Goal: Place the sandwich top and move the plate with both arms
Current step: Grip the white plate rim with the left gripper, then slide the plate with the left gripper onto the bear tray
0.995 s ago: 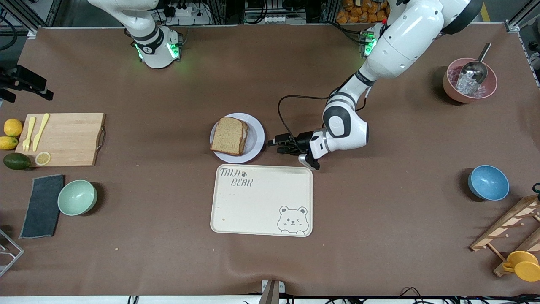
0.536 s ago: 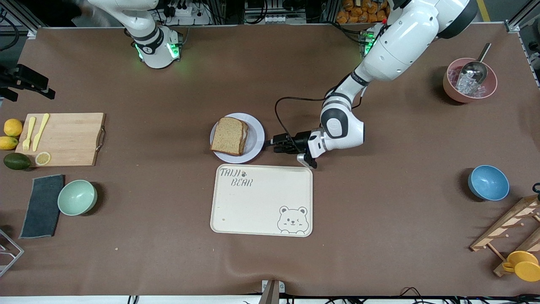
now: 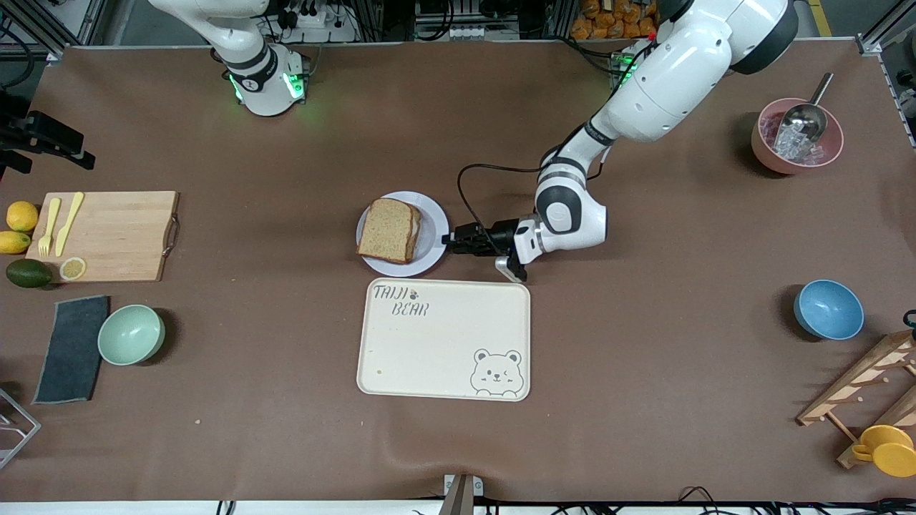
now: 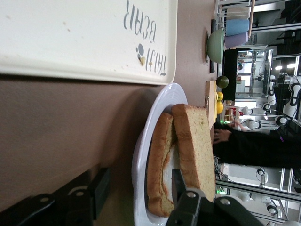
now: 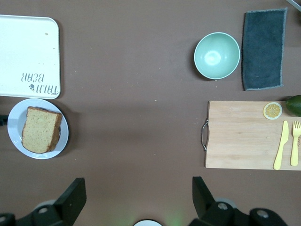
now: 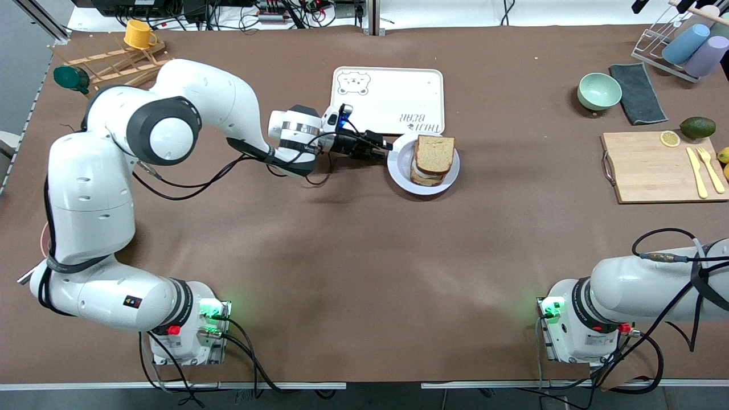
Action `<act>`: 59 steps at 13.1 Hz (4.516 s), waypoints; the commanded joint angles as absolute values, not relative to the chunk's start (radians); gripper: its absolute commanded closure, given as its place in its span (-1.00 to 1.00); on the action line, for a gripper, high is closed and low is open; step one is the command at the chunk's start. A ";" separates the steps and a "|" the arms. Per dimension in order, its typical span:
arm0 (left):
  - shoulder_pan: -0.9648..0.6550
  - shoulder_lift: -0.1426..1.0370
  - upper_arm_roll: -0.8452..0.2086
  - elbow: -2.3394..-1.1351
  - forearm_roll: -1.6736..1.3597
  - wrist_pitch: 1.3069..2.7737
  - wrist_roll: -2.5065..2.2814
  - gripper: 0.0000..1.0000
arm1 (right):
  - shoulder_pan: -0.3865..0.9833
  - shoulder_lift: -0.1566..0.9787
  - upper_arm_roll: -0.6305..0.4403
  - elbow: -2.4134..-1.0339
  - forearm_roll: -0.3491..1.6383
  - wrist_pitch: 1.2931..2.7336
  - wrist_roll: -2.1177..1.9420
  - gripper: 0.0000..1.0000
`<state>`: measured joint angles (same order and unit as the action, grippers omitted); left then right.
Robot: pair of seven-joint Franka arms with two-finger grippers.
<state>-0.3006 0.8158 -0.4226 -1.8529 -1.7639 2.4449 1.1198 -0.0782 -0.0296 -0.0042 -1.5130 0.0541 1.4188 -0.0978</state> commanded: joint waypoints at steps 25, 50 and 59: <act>-0.325 0.862 -0.423 -1.821 -1.851 2.398 1.405 1.00 | -0.038 -0.018 -0.002 -1.502 0.052 1.417 -0.087 -1.00; -0.092 0.833 -0.405 -1.649 -1.994 2.398 1.204 1.00 | -0.014 -0.009 -0.003 -1.502 0.049 1.424 -0.087 -1.00; -0.112 0.933 -0.344 -1.654 -1.996 2.399 1.206 1.00 | -0.012 -0.009 -0.003 -1.502 0.049 1.424 -0.087 -1.00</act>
<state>-0.0863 0.9169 -0.3553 -1.6742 -1.9782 2.4011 1.2154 -0.0191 -0.0140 0.0003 -1.5130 0.0540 1.4265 -0.0978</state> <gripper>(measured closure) 0.952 0.000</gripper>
